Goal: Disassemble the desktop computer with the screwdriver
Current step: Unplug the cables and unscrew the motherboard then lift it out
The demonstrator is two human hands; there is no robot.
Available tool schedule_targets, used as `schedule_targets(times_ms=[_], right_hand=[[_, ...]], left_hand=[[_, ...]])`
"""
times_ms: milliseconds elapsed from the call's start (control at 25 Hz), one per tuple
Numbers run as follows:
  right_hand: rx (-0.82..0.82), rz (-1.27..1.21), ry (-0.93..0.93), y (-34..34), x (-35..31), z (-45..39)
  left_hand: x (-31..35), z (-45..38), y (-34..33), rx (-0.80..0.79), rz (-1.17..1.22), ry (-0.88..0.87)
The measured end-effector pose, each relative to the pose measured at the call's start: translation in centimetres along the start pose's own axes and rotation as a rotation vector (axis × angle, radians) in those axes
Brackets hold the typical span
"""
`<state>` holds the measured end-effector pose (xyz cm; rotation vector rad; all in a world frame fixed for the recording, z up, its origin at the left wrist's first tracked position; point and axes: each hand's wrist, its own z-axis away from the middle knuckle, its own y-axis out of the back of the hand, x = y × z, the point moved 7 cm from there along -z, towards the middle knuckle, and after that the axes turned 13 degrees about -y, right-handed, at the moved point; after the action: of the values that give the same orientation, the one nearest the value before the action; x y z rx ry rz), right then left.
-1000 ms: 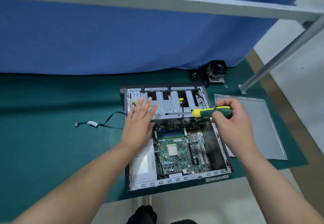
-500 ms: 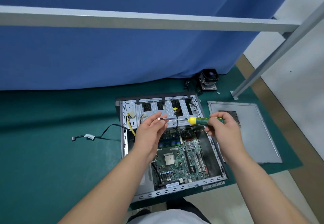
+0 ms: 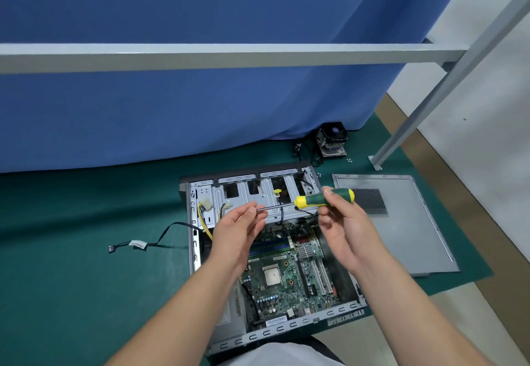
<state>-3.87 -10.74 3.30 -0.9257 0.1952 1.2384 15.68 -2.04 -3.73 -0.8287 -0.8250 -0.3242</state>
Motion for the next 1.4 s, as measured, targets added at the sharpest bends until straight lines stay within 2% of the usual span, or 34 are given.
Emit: schedule_targets(times_ms=[120,240,400,600,680,1000,1240,1400], right_hand=[[0.091,0.057,-0.023,0.7,0.1,-0.2],[0.125,0.09,0.075,0.7,-1.0,-0.2],[0.024,0.155,0.27,-1.4,-3.4,0.6],[0.137,0.67,0.401,-3.0,-3.3,0.4],[0.128,0.833,0.425,-3.5,-2.4,0.1],[0.008,1.289,0.523,-4.8,-1.7,-0.6],[-0.073,1.446,0.591,-4.5,-2.4,-1.7],[-0.028,1.506,0.658,-3.8,-3.2,-2.7]], left_hand=[[-0.1,-0.3,0.0,-0.036,-0.054,0.02],[-0.3,0.0,0.0,-0.065,-0.14,0.051],[-0.4,0.8,-0.6,-0.109,-0.196,0.065],[-0.7,1.5,-2.4,-0.213,-0.142,0.133],[-0.8,1.7,-2.9,-0.226,-0.118,0.156],[-1.2,1.8,-4.5,-0.219,-0.021,0.287],[-2.4,1.5,-6.0,-0.102,0.002,0.337],[-3.3,1.0,-7.7,-0.059,0.022,0.352]])
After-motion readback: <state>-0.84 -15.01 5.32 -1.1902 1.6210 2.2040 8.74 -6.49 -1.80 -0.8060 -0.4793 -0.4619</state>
